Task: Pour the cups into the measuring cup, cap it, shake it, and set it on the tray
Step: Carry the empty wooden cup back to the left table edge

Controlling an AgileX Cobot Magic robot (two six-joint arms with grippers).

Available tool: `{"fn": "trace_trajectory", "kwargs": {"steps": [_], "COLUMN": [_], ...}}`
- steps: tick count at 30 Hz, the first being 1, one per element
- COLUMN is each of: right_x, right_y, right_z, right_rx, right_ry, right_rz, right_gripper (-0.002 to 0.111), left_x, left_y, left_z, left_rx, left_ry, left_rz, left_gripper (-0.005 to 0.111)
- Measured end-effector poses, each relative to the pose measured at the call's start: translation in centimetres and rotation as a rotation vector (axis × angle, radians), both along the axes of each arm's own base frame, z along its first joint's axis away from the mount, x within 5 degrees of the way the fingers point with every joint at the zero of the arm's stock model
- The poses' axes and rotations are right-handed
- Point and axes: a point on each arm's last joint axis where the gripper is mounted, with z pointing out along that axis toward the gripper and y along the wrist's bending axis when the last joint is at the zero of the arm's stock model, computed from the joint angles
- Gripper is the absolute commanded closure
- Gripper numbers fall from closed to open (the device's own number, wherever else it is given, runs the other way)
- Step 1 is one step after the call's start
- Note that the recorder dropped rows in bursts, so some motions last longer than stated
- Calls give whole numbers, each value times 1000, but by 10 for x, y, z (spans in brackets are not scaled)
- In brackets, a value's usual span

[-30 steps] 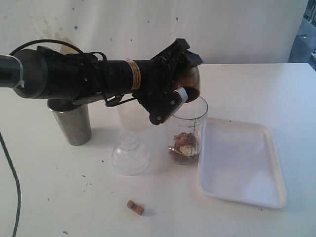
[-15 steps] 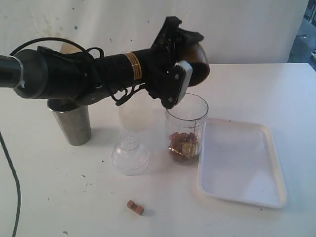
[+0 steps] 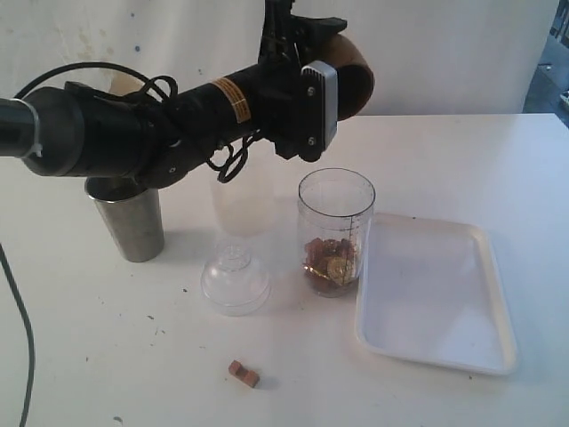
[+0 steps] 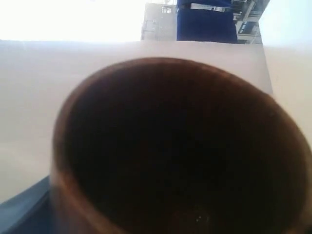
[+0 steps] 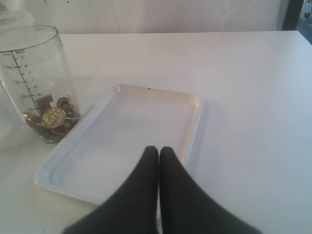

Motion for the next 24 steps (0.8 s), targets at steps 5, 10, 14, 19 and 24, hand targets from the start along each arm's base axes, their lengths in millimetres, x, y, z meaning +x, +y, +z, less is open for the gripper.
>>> {"fn": "trace_trajectory", "kwargs": {"steps": [5, 10, 14, 19, 24], "right_x": [0, 0, 0, 0, 0], "right_y": [0, 0, 0, 0, 0], "right_z": [0, 0, 0, 0, 0], "right_rx": [0, 0, 0, 0, 0], "right_ry": [0, 0, 0, 0, 0], "right_rz": [0, 0, 0, 0, 0], "right_gripper": [108, 108, 108, 108, 108], "left_x": [-5, -9, -11, -26, -40], "left_y": [-3, -3, 14, 52, 100], "left_z": [-1, 14, 44, 90, 108], "left_rx": [148, -135, -482, -740, -955], "left_ry": [-106, 166, 490, 832, 930], "left_rz": [-32, 29, 159, 290, 349], "left_gripper": [107, 107, 107, 107, 107]}}
